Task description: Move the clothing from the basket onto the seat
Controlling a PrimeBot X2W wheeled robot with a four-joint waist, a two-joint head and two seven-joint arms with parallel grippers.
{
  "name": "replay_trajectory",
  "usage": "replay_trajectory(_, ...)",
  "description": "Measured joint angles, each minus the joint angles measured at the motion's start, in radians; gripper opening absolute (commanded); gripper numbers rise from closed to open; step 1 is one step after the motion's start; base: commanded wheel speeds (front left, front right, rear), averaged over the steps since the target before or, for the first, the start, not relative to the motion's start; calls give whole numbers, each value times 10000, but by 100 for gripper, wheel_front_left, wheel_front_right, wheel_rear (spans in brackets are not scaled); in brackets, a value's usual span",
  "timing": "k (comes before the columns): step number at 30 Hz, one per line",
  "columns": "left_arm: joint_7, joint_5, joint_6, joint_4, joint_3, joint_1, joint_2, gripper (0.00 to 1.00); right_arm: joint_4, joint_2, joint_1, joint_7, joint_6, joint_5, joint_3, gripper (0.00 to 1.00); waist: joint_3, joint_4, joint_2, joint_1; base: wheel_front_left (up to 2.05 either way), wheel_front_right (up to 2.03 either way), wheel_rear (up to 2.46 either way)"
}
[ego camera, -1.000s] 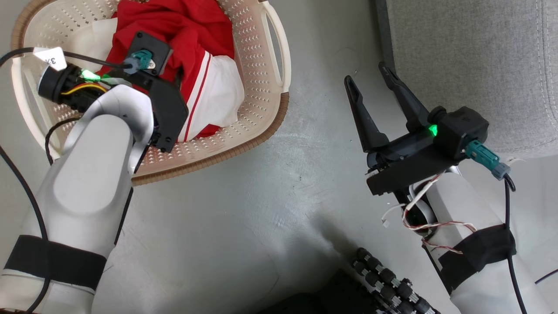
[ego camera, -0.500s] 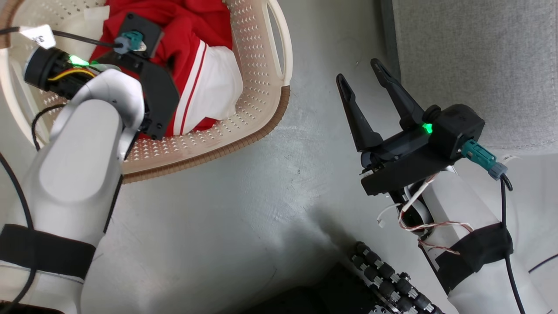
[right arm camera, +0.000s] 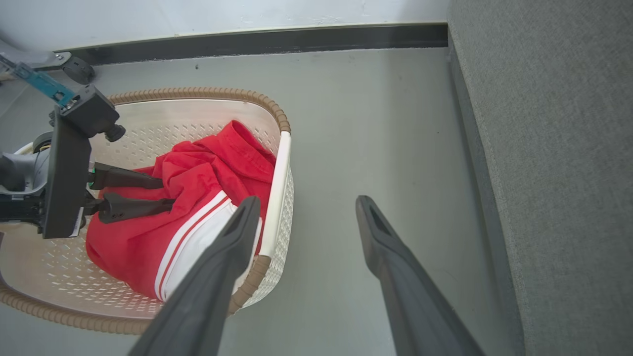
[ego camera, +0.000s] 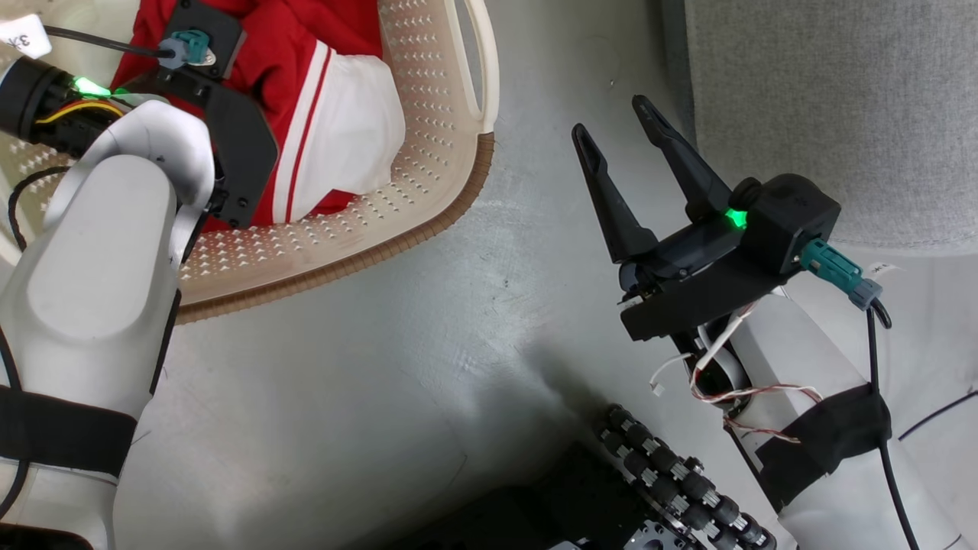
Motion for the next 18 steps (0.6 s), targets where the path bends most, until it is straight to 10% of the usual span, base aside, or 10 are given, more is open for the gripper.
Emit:
replay_trajectory(5, 0, 50, 0, 63, -10, -68, 109, 87, -48, 8, -12, 0, 0, 90, 54, 100, 108, -126, 0, -1, 0, 0, 0)
replay_trajectory(12, -188, 125, 2, 161, -56, -139, 180, 0, -8, 15, -148, 0, 0, 105, 35, 100, 195, -304, 0, 0, 0, 0, 0)
replay_trajectory(18, -489, 113, 54, 274, -23, -127, 130, 0, 148, 27, -158, 0, 0, 194, 6, 100, 140, -366, 1, 1, 0, 0, 0)
